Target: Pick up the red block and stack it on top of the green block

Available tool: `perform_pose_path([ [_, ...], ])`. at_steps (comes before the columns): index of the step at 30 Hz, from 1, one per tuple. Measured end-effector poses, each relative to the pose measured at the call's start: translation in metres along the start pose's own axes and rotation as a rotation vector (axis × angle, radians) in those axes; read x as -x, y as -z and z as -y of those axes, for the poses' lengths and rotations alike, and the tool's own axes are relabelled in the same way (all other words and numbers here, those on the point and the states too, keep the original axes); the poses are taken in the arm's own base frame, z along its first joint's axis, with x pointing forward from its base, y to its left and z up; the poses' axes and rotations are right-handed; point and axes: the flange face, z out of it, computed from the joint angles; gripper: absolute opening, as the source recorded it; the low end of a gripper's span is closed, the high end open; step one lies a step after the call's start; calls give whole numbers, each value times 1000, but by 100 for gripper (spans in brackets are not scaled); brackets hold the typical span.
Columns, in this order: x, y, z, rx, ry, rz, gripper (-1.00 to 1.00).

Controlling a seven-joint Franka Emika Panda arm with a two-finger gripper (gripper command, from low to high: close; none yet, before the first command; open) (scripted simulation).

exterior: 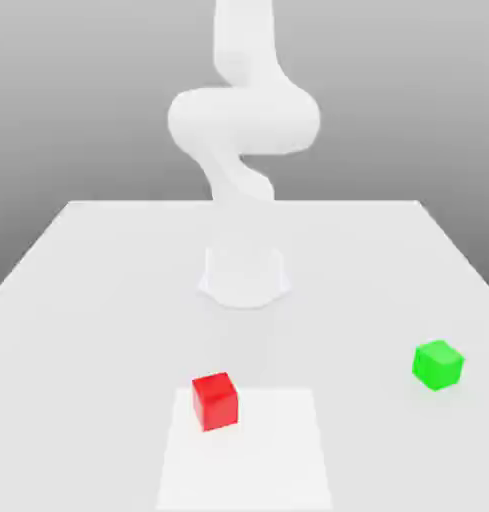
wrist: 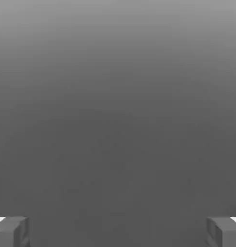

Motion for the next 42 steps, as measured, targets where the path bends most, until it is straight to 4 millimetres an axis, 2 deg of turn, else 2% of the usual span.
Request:
perform_pose_path([
  [4,17,-100,-34,89,60,122,0],
  [9,62,-204,-91,198,141,273,0],
  [14,130,-283,-165,313,234,437,0],
  [17,182,-317,-222,391,300,550,0],
  [18,193,-325,-235,405,311,569,0],
  [24,225,-366,-267,417,325,590,0],
  [25,229,-372,-271,418,324,591,-100],
  [32,230,-373,-272,418,324,592,-100],
  [39,204,-331,-247,417,323,592,-100],
  [40,210,-329,-233,406,362,601,-100],
  [42,238,-327,-194,364,497,632,-100],
])
